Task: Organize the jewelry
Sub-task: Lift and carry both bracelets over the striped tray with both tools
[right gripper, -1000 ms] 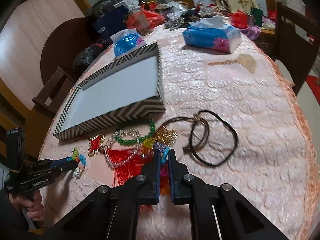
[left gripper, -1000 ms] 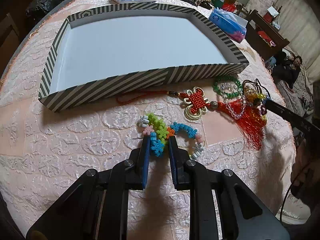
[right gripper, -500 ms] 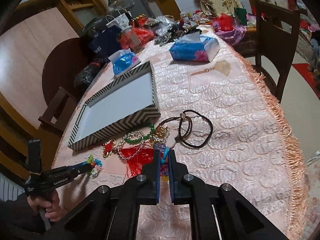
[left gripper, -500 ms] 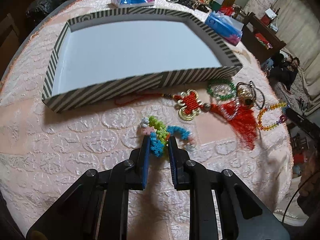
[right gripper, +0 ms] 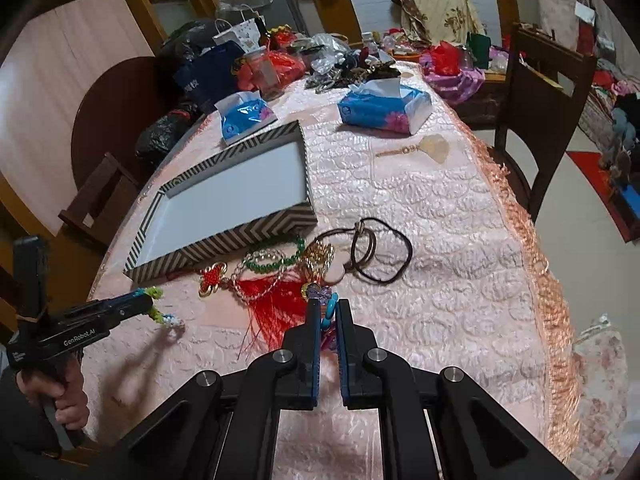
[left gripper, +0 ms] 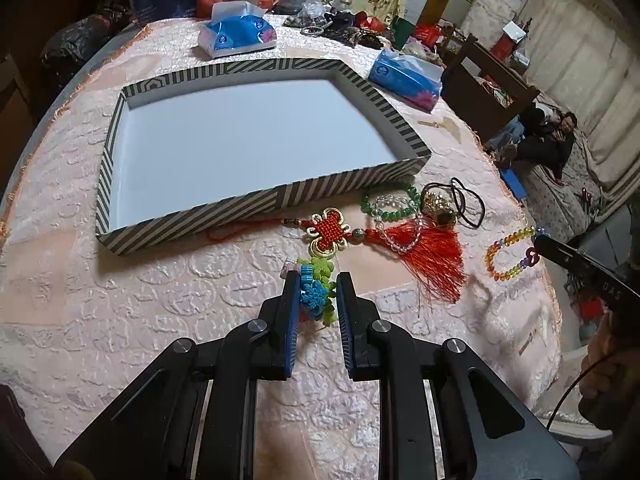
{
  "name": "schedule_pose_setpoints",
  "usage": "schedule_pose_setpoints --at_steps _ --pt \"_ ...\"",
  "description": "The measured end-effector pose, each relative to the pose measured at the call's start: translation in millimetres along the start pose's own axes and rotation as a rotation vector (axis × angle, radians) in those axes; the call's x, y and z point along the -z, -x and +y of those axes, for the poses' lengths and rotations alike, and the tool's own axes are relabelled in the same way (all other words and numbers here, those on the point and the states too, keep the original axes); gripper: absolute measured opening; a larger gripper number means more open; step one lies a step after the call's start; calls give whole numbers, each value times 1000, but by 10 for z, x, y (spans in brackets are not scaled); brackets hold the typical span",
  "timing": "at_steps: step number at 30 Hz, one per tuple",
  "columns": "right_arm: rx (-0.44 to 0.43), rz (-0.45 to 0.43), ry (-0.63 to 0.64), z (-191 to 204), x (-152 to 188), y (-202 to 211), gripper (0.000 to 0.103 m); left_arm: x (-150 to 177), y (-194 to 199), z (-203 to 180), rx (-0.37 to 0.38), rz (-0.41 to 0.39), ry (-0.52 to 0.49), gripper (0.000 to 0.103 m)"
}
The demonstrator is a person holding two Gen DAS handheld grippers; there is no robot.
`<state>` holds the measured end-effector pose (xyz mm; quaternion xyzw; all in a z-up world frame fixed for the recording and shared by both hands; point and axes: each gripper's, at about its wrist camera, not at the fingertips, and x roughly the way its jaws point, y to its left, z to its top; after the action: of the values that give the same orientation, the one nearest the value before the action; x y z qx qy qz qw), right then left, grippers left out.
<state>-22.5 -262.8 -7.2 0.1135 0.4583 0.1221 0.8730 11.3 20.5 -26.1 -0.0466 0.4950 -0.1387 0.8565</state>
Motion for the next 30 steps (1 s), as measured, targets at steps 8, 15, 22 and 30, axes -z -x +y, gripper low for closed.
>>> schedule_pose_setpoints --at_steps 8,15,22,30 --pt "-6 -2 4 141 66 92 6 64 211 -21 -30 -36 3 17" --pt "-31 10 27 197 55 120 6 50 363 -138 -99 -6 51 17" --pt "-63 17 189 284 -87 153 6 4 431 -324 -148 -26 141 17" --pt "-95 17 247 197 -233 166 6 -35 475 -530 -164 -63 163 17"
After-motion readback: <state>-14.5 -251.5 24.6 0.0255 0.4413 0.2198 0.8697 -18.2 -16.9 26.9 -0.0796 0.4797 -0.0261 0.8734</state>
